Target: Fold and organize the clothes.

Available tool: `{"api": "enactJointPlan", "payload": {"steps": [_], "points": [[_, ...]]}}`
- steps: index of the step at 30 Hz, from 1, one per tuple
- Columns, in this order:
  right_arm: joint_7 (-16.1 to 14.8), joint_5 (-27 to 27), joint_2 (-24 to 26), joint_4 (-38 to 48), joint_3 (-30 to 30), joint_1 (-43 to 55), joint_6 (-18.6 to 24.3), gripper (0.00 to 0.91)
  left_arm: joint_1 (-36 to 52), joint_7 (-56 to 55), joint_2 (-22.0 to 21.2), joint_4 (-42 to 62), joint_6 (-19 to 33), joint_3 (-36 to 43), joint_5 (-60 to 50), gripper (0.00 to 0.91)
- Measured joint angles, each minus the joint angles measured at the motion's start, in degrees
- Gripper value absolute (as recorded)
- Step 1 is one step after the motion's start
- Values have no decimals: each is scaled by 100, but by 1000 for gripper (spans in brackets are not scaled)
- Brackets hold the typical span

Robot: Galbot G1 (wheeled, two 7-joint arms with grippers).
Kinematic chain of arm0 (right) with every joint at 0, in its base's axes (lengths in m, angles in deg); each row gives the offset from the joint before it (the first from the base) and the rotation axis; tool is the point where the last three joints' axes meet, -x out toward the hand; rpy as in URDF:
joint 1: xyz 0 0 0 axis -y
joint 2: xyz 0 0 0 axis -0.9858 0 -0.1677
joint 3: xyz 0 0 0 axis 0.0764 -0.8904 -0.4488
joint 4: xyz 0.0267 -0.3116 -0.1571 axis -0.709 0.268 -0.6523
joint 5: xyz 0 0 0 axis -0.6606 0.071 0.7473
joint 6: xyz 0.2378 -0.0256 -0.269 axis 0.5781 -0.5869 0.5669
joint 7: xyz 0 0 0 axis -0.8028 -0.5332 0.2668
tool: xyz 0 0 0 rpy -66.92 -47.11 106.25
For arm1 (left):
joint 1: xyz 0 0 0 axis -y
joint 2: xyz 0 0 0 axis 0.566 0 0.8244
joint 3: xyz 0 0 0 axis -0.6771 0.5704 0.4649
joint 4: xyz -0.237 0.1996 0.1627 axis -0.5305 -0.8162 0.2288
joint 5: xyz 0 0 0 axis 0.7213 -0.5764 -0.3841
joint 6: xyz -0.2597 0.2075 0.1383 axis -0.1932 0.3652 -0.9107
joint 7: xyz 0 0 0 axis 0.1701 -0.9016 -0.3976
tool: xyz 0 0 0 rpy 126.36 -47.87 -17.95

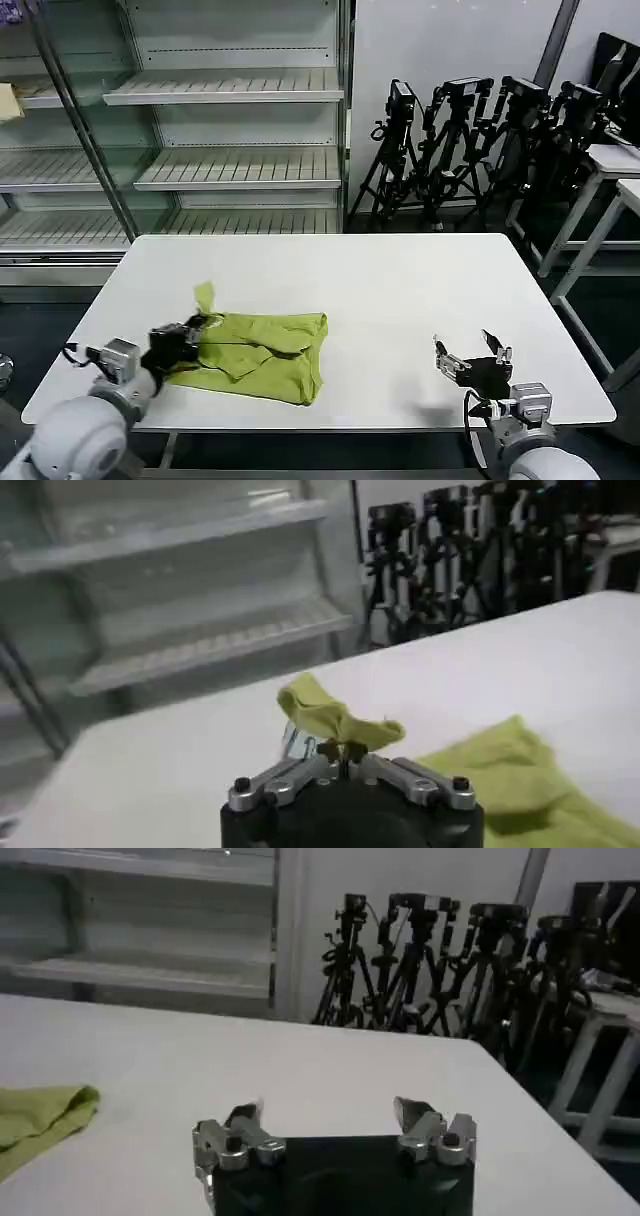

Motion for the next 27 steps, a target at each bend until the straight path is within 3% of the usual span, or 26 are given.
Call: {"api": "enactJointPlan", "payload": {"steps": [18,27], "points": [[-1,48,12,-56,112,-19,-23,907,1031,-688,-866,416,-12,1575,526,10],[-6,49,46,-18,118,16,-24,907,1234,-776,-1054,537,-13,1993,555,10]]}}
